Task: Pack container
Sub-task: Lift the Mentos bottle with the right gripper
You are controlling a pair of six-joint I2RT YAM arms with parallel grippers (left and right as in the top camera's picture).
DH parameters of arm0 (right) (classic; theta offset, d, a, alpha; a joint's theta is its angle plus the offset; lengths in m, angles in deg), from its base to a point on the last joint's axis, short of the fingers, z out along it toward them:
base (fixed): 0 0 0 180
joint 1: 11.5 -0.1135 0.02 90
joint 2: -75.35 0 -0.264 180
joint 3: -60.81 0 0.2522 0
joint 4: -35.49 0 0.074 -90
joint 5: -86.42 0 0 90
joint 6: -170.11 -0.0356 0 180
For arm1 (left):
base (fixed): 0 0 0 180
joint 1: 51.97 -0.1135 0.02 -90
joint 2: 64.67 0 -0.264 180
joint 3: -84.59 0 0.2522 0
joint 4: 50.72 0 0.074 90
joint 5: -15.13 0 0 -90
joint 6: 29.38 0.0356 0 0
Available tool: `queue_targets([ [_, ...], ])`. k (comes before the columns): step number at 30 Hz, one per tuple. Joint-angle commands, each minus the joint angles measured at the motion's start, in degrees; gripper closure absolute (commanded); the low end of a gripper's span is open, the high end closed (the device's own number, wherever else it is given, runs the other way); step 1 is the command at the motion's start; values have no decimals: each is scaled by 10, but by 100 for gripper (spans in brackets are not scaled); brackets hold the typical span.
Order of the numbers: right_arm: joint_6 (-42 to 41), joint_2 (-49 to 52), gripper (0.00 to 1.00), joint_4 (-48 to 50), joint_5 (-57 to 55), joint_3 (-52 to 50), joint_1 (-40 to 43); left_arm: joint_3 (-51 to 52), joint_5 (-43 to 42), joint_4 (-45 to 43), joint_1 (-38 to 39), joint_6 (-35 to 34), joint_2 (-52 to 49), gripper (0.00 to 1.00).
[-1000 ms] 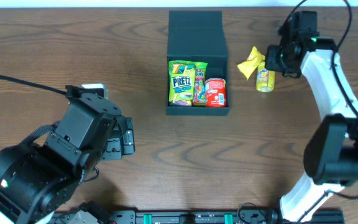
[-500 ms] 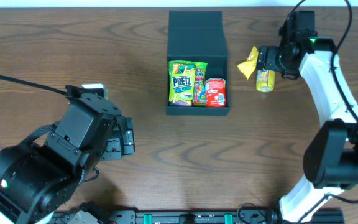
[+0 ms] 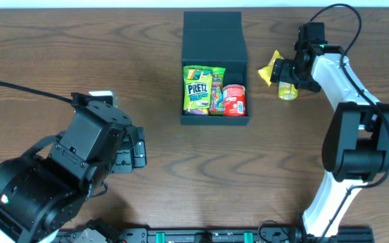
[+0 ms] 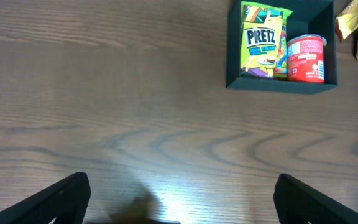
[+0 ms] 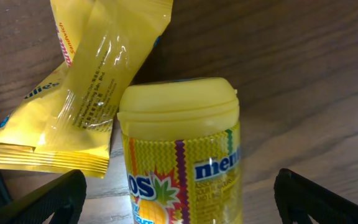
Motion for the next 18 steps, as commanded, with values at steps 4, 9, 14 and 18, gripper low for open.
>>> queue_targets([
  [4,-30,23,2,9,13,-3,-3,-5,-2,0,0,6,0,5],
  [9,-34,32,2,22,12,-3,-3,-5,-2,0,0,6,0,5],
  [14,-34,37,2,26,12,-3,-3,-5,-2,0,0,6,0,5],
  [18,-34,41,2,28,5,-3,-3,-5,-2,0,0,6,0,5],
])
